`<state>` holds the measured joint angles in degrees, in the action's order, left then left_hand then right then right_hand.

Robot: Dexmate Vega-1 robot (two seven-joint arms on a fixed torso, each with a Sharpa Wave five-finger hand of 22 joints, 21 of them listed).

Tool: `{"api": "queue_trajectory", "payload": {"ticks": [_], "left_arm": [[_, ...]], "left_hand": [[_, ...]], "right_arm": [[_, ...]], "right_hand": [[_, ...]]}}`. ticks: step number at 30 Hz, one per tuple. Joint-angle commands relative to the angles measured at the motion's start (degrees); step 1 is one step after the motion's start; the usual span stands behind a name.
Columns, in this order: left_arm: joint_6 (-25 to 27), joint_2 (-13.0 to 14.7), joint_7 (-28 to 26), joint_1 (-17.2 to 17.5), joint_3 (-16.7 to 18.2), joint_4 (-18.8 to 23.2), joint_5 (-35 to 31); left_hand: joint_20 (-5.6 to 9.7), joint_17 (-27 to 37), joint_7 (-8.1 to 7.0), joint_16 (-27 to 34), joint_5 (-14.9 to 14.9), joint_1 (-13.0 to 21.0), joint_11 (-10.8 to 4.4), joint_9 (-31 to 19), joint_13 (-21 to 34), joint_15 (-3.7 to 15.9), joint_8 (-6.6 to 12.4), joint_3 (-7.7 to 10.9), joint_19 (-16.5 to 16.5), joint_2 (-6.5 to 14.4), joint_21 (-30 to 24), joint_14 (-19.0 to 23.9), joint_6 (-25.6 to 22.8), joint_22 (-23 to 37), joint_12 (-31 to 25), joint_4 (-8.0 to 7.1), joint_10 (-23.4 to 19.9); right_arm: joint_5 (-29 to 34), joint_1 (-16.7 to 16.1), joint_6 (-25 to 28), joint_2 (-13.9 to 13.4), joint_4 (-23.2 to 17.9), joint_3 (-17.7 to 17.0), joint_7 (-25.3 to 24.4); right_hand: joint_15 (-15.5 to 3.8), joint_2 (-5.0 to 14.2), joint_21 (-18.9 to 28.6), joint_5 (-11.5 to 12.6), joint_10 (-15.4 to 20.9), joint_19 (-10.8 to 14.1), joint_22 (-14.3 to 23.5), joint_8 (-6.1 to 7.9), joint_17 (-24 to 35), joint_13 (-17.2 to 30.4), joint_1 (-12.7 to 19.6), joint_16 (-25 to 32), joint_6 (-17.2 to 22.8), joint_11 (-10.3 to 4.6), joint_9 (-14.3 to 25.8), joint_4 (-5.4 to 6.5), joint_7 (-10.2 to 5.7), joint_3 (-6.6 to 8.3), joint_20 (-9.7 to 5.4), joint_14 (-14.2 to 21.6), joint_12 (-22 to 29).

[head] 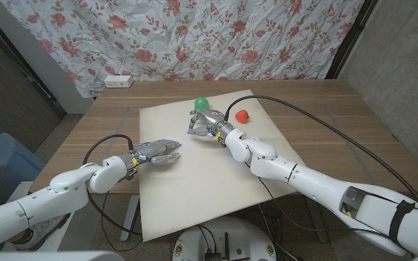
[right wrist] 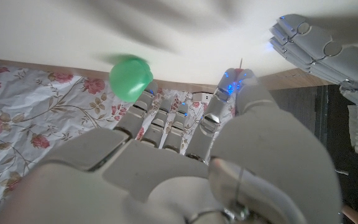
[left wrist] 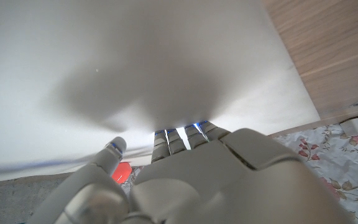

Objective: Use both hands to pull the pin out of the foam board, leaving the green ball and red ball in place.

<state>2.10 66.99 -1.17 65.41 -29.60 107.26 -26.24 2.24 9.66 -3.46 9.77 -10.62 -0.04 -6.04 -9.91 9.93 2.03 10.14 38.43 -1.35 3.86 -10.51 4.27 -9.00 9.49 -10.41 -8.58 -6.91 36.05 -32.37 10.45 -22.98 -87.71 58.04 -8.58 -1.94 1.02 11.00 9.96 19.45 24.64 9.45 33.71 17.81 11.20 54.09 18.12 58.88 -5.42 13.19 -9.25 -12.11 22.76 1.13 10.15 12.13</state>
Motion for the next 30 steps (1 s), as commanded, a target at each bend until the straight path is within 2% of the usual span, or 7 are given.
{"api": "queue_trajectory", "payload": {"ticks": [1,13,24,30], "left_arm": [[-0.77,-0.13,-3.55,0.19,1.27,-0.12,-0.57],[-0.65,-0.73,-7.66,1.18,3.21,0.22,0.09],[-1.52,-0.79,-9.13,1.3,3.95,0.37,-0.1],[-1.27,-0.43,-10.97,2.87,5.14,1.04,0.38]], "left_hand": [[6.19,0.0,0.02,0.09,-0.52,0.83,0.24,-0.06,0.05,4.48,0.31,0.21,0.04,4.84,-0.28,-0.4,0.07,0.24,-0.11,0.51,0.03],[6.0,-0.05,-0.37,0.16,-0.55,1.13,0.38,-0.03,0.05,4.64,0.32,0.65,-1.13,5.04,-0.67,-0.48,-0.02,0.21,-0.21,0.93,0.01],[5.81,-0.06,-0.6,0.2,-0.54,1.24,0.43,-0.02,0.05,4.74,0.3,0.9,-1.77,5.04,-0.82,-0.49,-0.03,0.19,-0.22,1.17,0.14],[5.73,-0.05,-0.75,0.35,-0.53,1.29,0.31,-0.02,0.05,4.88,0.33,1.07,-2.66,5.04,-1.07,-0.09,-0.19,0.19,-0.29,1.32,0.03]], "right_arm": [[0.16,-0.69,1.04,-0.98,-2.52,-1.02,0.05],[-0.43,-1.72,1.91,-1.97,-5.25,-2.04,1.27],[0.32,-2.45,3.14,-3.37,-7.88,-2.82,2.21],[-0.05,-2.96,4.23,-3.51,-8.82,-3.49,2.67]], "right_hand": [[-0.88,0.08,0.02,0.1,0.24,-0.13,0.31,0.16,0.21,0.13,0.59,0.46,0.82,-0.03,0.27,0.0,-0.72,-0.01,-0.01,0.25,-0.02],[-0.61,-0.04,0.05,0.15,0.72,-0.08,0.31,0.13,0.2,0.14,0.67,0.48,0.98,0.33,0.25,-0.02,-0.7,-0.15,0.21,0.36,0.1],[-0.61,-0.3,0.05,0.26,1.13,-0.06,0.31,0.22,0.18,0.14,0.65,0.47,1.44,0.44,0.22,-0.04,-0.71,-0.31,0.3,0.44,0.18],[-0.54,-0.36,0.05,0.32,1.22,-0.06,0.31,0.22,0.17,0.15,0.65,0.45,1.58,0.6,0.2,-0.03,-0.72,-0.36,0.33,0.43,0.17]]}}
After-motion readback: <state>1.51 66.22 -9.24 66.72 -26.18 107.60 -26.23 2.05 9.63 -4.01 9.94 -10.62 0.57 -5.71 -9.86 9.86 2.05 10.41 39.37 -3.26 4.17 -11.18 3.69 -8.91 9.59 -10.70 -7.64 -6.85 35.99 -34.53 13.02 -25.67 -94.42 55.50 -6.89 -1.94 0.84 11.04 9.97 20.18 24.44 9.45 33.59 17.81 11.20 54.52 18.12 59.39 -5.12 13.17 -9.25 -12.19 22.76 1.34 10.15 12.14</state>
